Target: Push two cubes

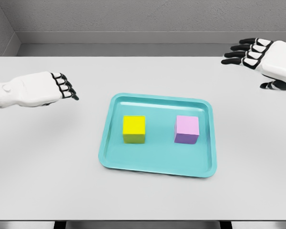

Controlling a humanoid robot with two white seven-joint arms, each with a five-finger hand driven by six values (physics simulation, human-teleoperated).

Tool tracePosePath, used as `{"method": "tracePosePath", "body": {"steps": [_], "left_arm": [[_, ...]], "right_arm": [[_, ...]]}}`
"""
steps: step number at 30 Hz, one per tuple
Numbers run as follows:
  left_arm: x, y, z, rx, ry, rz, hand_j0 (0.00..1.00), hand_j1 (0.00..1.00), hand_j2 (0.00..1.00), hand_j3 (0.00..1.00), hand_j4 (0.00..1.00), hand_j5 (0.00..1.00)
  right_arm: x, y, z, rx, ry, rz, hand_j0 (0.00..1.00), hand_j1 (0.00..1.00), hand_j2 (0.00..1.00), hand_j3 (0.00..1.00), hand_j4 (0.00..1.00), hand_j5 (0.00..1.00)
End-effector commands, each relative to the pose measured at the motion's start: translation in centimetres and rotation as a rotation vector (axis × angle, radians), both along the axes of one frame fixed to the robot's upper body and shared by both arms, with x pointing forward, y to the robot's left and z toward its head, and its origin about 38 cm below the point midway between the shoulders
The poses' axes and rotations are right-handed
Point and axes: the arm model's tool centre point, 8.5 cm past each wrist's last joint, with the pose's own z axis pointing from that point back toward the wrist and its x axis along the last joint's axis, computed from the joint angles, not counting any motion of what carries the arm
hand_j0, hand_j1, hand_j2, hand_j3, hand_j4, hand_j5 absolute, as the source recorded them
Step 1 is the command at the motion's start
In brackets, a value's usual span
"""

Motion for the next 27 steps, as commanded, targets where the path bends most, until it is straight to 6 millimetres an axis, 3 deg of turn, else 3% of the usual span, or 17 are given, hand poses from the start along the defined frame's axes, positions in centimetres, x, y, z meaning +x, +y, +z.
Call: {"method": "tracePosePath", "body": {"steps": [1,4,8,10,12,19,23,27], "left_arm": [[0.1,-0.6,-0.5,-0.005,0.005,-0.009,0.80,0.80,0.80,0.80,0.80,0.80],[0.0,-1.7,-1.0,-0.008,0.026,-0.039,0.81,0.81,0.81,0.81,0.81,0.81],[-0.1,-2.1,-1.4,0.002,0.039,-0.052,0.81,0.81,0.81,0.81,0.81,0.81],[-0.1,-2.3,-1.6,0.000,0.042,-0.057,0.81,0.81,0.81,0.81,0.81,0.81],[-0.3,-3.0,-2.2,-0.001,0.056,-0.074,0.81,0.81,0.81,0.81,0.81,0.81],[-1.2,-3.0,-1.6,-0.003,0.057,-0.096,0.83,0.83,0.83,0.83,0.83,0.83],[-1.4,-2.7,-1.7,-0.003,0.067,-0.090,0.83,0.83,0.83,0.83,0.83,0.83],[-1.9,-2.8,-2.1,0.000,0.079,-0.099,0.83,0.83,0.83,0.83,0.83,0.83]], "right_arm": [[-0.3,-0.3,-2.8,-0.151,0.161,-0.013,0.99,0.99,0.99,0.99,0.99,0.99],[0.5,1.4,-2.1,-0.218,0.162,0.019,0.99,0.99,0.99,0.99,0.99,0.99],[1.8,6.4,-3.6,-0.269,0.145,0.135,0.99,0.99,0.99,0.99,0.99,0.99],[2.2,8.0,-3.2,-0.280,0.132,0.177,0.99,0.99,0.99,0.99,0.99,0.99],[2.1,9.6,-4.5,-0.313,0.161,0.224,0.99,0.99,0.99,0.99,0.99,0.99],[2.3,9.3,-3.8,-0.297,0.154,0.215,1.00,1.00,1.00,1.00,1.00,1.00],[2.0,10.3,-3.3,-0.098,0.277,0.286,0.99,0.99,0.99,0.99,0.99,0.99],[1.9,10.6,-3.6,-0.106,0.278,0.292,0.99,0.99,0.99,0.99,0.99,0.99]]}}
